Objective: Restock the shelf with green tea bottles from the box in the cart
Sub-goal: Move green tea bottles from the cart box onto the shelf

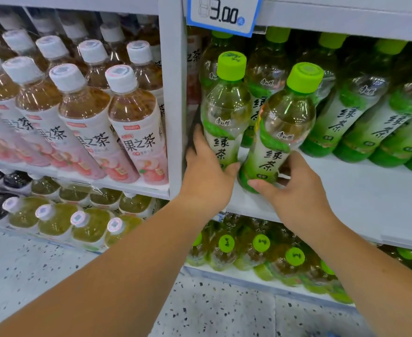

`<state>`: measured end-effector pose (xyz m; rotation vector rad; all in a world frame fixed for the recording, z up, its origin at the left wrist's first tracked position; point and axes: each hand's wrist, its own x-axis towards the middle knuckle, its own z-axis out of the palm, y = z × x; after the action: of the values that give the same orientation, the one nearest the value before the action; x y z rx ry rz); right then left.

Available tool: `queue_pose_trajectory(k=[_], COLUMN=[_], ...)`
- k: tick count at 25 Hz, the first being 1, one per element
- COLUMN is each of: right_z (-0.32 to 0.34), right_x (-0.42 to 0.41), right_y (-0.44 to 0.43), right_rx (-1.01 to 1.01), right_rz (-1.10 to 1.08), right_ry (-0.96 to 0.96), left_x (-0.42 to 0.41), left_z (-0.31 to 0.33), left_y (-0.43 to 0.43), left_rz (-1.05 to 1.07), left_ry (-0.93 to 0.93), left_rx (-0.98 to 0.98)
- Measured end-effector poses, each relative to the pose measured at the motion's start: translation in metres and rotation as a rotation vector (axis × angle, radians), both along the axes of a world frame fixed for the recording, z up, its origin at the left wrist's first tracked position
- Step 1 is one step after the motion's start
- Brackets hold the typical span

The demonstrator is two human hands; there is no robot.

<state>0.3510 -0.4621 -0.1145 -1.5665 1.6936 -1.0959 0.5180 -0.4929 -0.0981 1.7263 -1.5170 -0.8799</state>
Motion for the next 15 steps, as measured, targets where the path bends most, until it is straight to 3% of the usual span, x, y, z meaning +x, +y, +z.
queue_pose_trajectory(k=[2, 5, 9, 15], right_z=[-0.005, -0.015, -0.022, -0.029], right_x=[0.005, 0.01, 0.015, 0.018], right_y=[-0.01, -0.021, -0.03, -0.032], right_rx=[-0.03, -0.068, -0.099, -0.115], right_rz=[-0.017, -0.034, 0.012, 0.019], right_ry=[-0.022, -0.061, -0.105, 0.055], left_x=[-0.004, -0.008, -0.006, -0.009], left_z=[-0.004, -0.011, -0.024, -0.036], left_y=[-0.008, -0.012, -0.011, -0.007], left_rz=[0.049, 0.136, 0.148, 0.149], left_ry=[-0.014, 0.017, -0.092, -0.256], left_rx=[0.05, -0.05, -0.124, -0.214])
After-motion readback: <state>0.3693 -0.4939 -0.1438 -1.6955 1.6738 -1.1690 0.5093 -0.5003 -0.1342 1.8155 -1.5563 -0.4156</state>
